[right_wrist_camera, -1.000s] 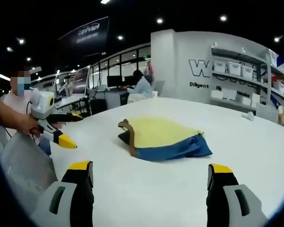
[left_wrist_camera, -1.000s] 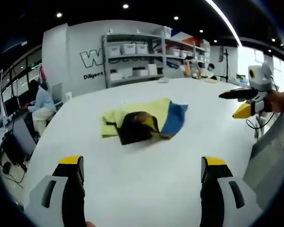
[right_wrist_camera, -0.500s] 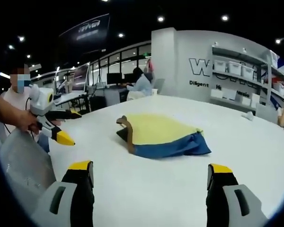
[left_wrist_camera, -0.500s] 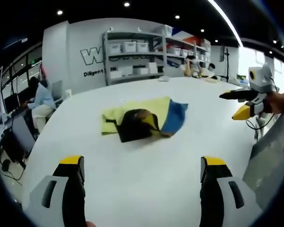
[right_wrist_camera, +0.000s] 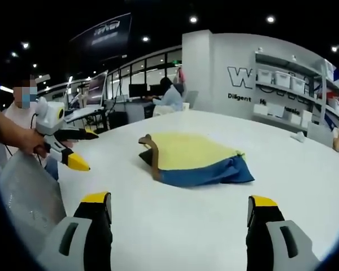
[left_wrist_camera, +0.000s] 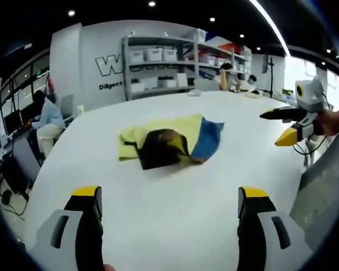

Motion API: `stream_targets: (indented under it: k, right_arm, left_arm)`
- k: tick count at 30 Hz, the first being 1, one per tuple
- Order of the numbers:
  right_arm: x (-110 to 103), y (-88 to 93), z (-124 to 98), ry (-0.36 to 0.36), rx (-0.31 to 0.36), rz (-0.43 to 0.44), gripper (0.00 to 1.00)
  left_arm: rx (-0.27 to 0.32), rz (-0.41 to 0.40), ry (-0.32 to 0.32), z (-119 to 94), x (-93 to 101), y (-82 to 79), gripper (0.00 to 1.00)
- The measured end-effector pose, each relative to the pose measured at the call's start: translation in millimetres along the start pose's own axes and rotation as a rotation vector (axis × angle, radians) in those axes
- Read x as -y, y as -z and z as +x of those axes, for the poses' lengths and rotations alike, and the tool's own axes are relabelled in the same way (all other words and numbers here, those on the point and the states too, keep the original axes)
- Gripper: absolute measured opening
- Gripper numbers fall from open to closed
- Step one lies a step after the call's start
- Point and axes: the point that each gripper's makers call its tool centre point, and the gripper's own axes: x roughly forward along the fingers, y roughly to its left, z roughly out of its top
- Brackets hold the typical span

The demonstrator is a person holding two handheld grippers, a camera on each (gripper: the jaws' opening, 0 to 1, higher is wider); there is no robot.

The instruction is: Fold the garment on the visible template until the final outline fits inside the template.

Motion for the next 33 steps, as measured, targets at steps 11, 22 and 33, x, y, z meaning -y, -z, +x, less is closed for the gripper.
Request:
stream_targets:
  k: [11,22,33]
  right_arm:
    - [6,-3.2,5,0.000,0.002,0.010,0.99]
    - [12,-7.2,15,-0.007,0.003,0.004,0.99]
    - [15,-9.9,23,-0.018,0.006,-0.014,0.98]
  left_arm:
    - [-0.001,0.009,0.014,9,-2.5,-7.8,0.96]
    - [-0.012,0.027,0.023,18,-8.3,-11.8,0.95]
    - [-0.019,0.054,0.045,29,-11.5,-15.6,0.94]
